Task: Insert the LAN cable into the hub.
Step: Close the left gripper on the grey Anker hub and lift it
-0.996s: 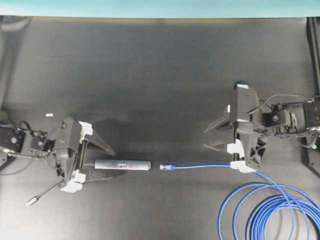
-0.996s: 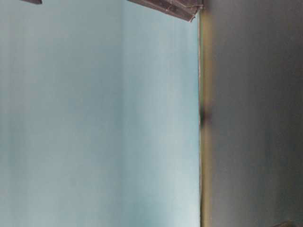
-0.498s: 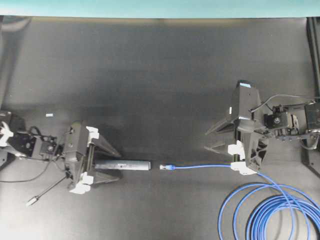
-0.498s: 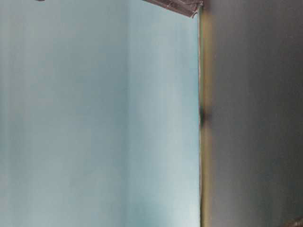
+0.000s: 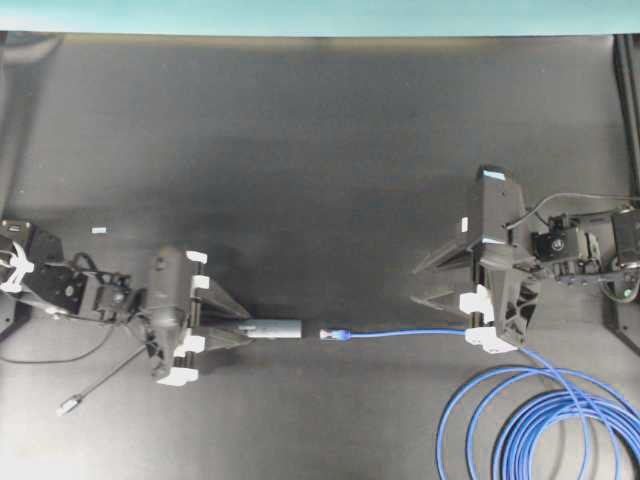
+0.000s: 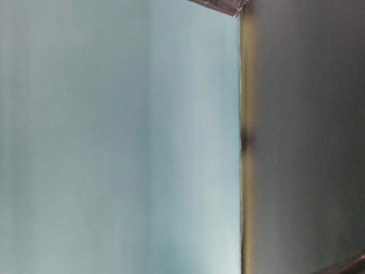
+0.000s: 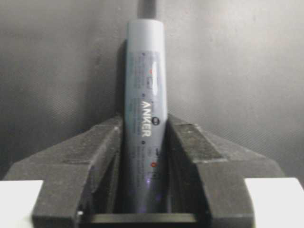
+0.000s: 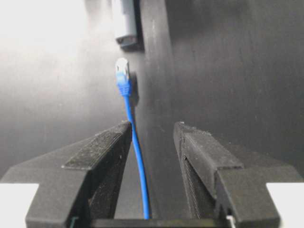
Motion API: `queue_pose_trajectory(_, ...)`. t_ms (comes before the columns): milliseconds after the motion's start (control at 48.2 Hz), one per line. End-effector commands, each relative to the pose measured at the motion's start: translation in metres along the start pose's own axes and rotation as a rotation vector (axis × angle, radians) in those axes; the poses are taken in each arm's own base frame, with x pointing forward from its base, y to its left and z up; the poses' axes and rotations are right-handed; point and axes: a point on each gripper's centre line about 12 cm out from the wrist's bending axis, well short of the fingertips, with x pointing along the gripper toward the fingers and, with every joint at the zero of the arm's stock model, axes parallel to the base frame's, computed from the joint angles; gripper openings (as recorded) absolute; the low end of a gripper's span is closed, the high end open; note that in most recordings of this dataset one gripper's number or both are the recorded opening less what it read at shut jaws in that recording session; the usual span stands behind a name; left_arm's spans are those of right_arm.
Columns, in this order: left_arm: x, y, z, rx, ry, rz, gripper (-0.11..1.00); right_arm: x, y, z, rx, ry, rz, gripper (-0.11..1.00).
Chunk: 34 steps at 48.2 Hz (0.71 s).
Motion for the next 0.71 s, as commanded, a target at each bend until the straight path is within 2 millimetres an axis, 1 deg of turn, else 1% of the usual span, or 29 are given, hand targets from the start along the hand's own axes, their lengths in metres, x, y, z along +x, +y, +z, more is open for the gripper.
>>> queue_pose_trajectory(0,0.003,-0.002,0.018,0.002,-0.022,-0.001,0.28,0.002,0.006,-0.001,-0.006,-0.014,0.019,0.4)
queue_pose_trajectory(83,0.003,-0.004,0.032,0.003,0.011,0.009,0.28,0.006,0.005,-0.004,-0.005,-0.026,0.02,0.4)
queue_pose_trajectory(228,-0.003,-0.006,0.063,0.017,0.099,0.038,0.28,0.015,0.005,-0.007,-0.009,-0.052,0.025,0.4)
queue_pose_trajectory(394,-0.014,-0.01,0.091,0.02,0.182,0.062,0.28,0.036,0.008,-0.016,-0.02,-0.033,0.031,0.4)
queue_pose_trajectory(457,-0.018,-0.011,0.097,0.02,0.212,0.07,0.28,0.045,0.012,-0.02,-0.029,-0.027,0.038,0.4)
queue_pose_trajectory(561,-0.023,-0.011,0.1,0.018,0.225,0.074,0.28,0.06,0.016,-0.024,-0.038,-0.026,0.048,0.43)
queue_pose_trajectory(623,-0.024,-0.012,0.101,0.018,0.221,0.073,0.28,0.072,0.018,-0.026,-0.043,-0.02,0.051,0.46)
queue_pose_trajectory(685,-0.024,-0.011,0.102,0.016,0.219,0.074,0.28,0.082,0.02,-0.027,-0.045,-0.009,0.05,0.55)
